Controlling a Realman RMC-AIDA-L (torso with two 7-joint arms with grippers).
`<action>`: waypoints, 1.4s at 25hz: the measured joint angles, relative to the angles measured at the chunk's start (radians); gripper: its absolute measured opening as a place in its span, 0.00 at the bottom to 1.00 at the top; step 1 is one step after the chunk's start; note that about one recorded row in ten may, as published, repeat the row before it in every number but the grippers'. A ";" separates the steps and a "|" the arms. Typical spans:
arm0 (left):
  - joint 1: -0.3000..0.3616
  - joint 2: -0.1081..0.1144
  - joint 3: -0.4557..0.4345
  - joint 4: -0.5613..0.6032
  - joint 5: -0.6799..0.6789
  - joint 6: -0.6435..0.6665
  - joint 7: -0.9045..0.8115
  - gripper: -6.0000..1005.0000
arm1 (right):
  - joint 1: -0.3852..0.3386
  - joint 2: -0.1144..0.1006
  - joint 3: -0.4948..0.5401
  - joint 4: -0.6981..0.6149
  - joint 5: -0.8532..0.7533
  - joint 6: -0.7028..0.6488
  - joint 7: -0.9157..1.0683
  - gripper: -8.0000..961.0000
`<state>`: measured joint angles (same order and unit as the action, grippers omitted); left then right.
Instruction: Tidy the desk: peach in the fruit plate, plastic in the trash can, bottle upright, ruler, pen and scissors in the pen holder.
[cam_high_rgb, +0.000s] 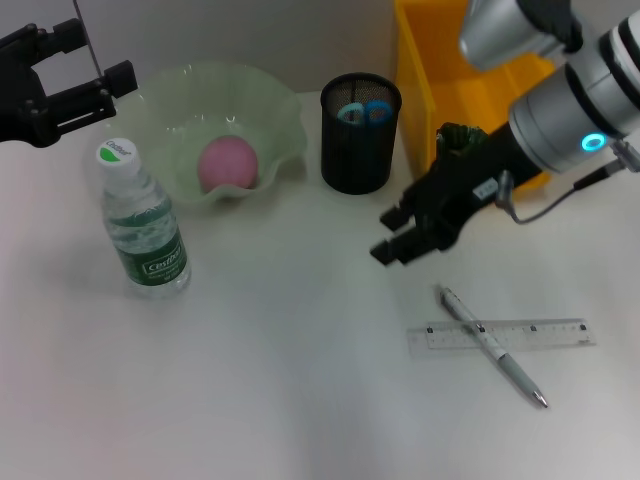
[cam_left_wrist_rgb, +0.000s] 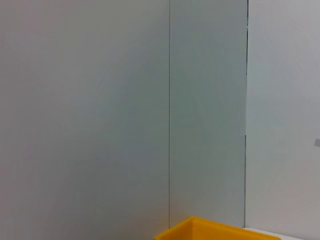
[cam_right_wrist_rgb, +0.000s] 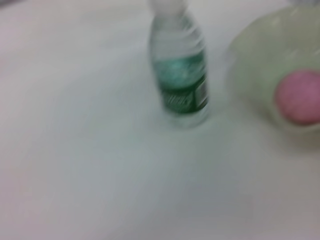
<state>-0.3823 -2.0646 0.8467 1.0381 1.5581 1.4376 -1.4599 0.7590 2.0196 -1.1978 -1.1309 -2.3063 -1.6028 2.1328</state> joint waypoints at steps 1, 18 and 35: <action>0.000 0.000 0.000 0.000 0.000 0.000 0.000 0.80 | 0.006 0.001 -0.002 0.006 -0.012 -0.013 -0.008 0.51; -0.006 0.000 0.000 -0.009 -0.002 -0.007 0.000 0.80 | 0.064 0.053 -0.026 0.081 -0.273 -0.116 -0.059 0.66; -0.010 -0.002 0.004 -0.010 -0.013 -0.008 0.000 0.80 | 0.100 0.059 -0.135 0.187 -0.339 -0.042 -0.034 0.68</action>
<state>-0.3928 -2.0663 0.8508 1.0278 1.5450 1.4295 -1.4597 0.8594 2.0784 -1.3327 -0.9443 -2.6456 -1.6451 2.0989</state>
